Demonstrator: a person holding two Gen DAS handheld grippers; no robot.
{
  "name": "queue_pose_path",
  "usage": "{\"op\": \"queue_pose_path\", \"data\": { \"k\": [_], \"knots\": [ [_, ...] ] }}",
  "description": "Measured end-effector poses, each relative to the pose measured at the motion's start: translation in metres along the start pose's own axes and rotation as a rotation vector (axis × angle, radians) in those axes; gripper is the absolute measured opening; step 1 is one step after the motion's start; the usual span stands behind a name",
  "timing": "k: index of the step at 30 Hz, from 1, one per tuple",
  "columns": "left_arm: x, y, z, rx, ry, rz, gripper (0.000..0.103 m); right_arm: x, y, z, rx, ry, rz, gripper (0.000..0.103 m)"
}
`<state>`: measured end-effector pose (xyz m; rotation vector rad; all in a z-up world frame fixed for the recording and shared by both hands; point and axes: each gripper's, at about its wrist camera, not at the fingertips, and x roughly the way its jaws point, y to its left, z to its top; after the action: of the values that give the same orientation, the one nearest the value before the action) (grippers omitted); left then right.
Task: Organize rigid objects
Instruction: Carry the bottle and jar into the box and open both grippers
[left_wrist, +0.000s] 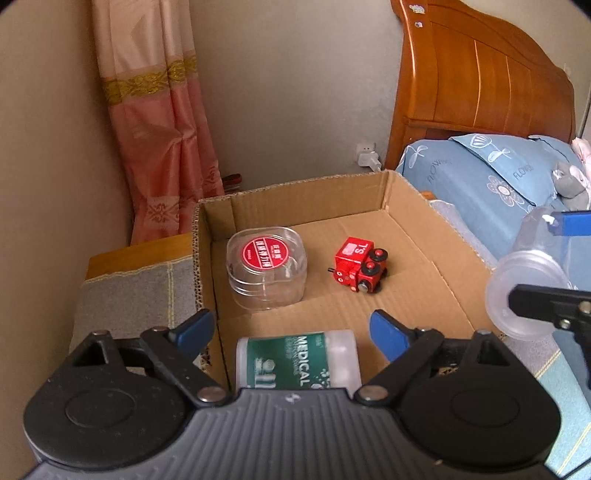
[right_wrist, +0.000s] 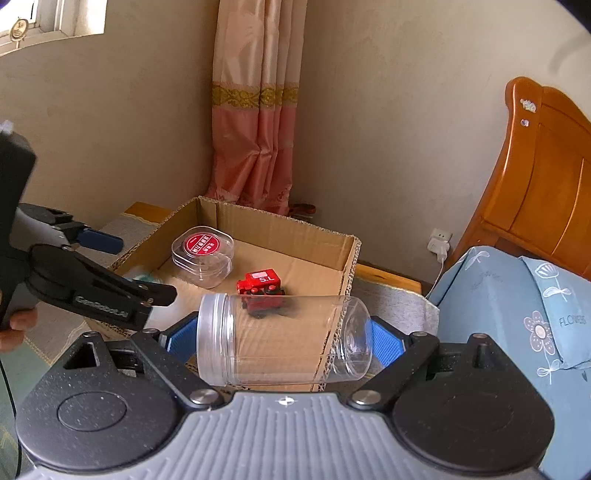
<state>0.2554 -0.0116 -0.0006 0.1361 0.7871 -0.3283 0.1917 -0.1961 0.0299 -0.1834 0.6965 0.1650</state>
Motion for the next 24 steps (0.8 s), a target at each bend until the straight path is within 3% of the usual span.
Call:
{"op": "queue_pose_path", "data": {
  "k": [14,16,24],
  "knots": [
    [-0.034,0.019,-0.011,0.017,-0.036,0.059,0.096,0.042,0.005,0.01,0.031,0.053,0.049,0.095],
    [-0.037,0.022,-0.014,0.013,-0.036,0.065,0.096,0.047,0.008,0.008,0.021,0.067,0.052,0.102],
    [-0.048,0.024,-0.032,0.04,-0.027,0.08,0.097,0.033,0.01,-0.008,0.025,0.065,0.056,0.103]
  ]
}}
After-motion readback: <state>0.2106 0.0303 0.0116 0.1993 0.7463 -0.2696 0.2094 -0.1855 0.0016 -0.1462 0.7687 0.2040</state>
